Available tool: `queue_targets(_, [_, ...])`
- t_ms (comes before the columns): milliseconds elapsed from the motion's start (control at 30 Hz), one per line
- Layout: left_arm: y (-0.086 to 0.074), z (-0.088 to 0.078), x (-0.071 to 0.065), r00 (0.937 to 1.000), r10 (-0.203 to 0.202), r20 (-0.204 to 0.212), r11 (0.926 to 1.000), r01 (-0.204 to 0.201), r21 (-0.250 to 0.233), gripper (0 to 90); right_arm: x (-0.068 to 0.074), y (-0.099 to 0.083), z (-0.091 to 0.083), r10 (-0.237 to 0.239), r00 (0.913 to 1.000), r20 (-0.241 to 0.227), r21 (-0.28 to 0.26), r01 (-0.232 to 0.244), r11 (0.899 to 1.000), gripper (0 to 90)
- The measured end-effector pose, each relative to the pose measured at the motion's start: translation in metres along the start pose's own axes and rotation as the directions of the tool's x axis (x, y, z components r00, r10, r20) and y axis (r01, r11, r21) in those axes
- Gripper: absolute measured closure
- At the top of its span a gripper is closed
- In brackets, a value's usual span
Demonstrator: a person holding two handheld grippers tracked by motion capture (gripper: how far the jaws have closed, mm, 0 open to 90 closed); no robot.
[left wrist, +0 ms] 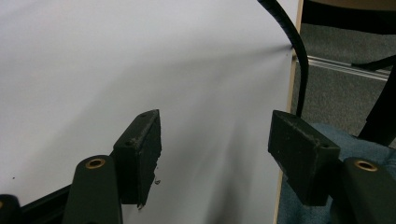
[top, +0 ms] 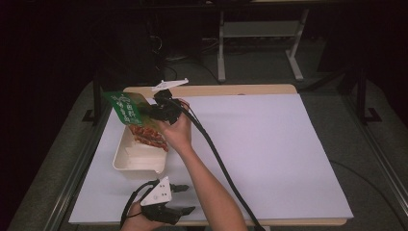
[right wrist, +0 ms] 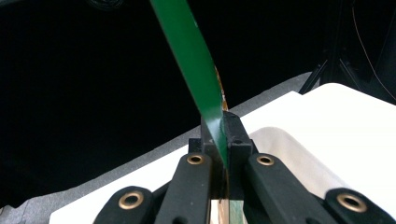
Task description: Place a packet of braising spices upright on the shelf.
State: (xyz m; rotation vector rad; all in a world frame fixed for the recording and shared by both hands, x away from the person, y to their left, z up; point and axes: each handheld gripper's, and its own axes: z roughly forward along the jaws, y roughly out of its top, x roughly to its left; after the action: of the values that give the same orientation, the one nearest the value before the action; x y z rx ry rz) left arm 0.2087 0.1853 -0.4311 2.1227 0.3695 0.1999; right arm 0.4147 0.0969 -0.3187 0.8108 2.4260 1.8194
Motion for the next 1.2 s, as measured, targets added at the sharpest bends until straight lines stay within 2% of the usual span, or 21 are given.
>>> queue_targets(233, [-0.001,0.000,0.003,0.9999,-0.014,-0.006,0.9999,0.014,-0.002,34.6,-0.003,-0.002,0.001,0.002,1.0000,0.003,0.001,-0.002,1.000,89.5])
queue_targets(433, [-0.002,-0.002,0.005,0.9998,-0.013,-0.012,0.9998,0.013,-0.013,34.6,-0.011,-0.016,0.004,0.023,0.9997,0.004,-0.005,-0.023,1.000,89.5])
queue_targets(533, [-0.002,-0.002,0.006,0.9998,-0.018,-0.011,0.9997,0.018,-0.015,34.5,-0.015,-0.021,0.001,0.045,0.9987,-0.023,-0.029,-0.046,0.999,89.5])
queue_targets(800, [-0.002,-0.001,0.006,0.9996,-0.021,-0.018,0.9996,0.021,-0.017,34.6,-0.024,-0.029,-0.004,0.044,0.9975,-0.054,-0.027,-0.046,0.999,89.3])
queue_targets(1067, [-0.002,-0.001,0.007,0.9996,-0.020,-0.019,0.9996,0.020,-0.017,34.6,-0.027,-0.028,-0.005,0.054,0.9979,-0.036,-0.019,-0.055,0.998,88.6])
queue_targets(1200, [-0.002,-0.001,0.006,0.9996,-0.025,-0.016,0.9996,0.024,-0.015,34.8,-0.027,-0.028,-0.008,0.057,0.9983,-0.017,-0.013,-0.057,0.998,80.6])
